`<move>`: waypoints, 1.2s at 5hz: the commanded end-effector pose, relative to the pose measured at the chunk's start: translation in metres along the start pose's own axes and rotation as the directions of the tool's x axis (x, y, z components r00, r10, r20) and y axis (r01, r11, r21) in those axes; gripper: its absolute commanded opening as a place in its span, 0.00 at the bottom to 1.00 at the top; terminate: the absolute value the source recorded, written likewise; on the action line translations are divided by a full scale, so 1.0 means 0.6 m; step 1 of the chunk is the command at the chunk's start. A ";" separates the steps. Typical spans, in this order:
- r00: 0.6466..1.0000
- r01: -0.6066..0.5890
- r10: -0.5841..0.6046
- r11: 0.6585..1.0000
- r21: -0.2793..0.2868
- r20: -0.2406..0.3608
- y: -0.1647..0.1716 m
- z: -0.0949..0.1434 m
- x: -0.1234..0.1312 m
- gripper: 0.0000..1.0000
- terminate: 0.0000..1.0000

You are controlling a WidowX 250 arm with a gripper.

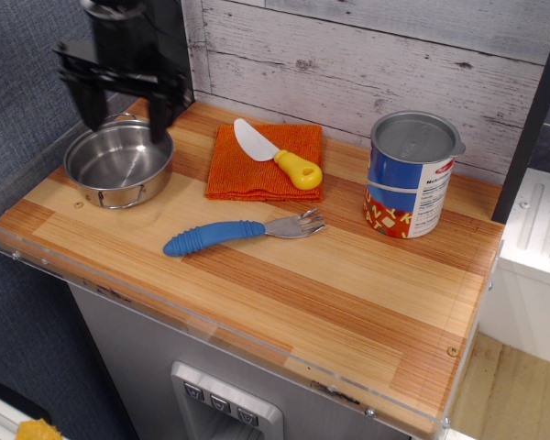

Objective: PICK UP THE VESSEL AND PUT ANOTHER SIDE OF THE TABLE

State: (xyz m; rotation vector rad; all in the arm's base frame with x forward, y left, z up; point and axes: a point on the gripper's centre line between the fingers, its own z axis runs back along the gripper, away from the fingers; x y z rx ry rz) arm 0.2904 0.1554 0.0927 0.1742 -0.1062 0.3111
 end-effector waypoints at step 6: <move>0.994 -0.108 0.108 0.993 -0.036 -0.008 0.077 0.043 -0.145 1.00 1.00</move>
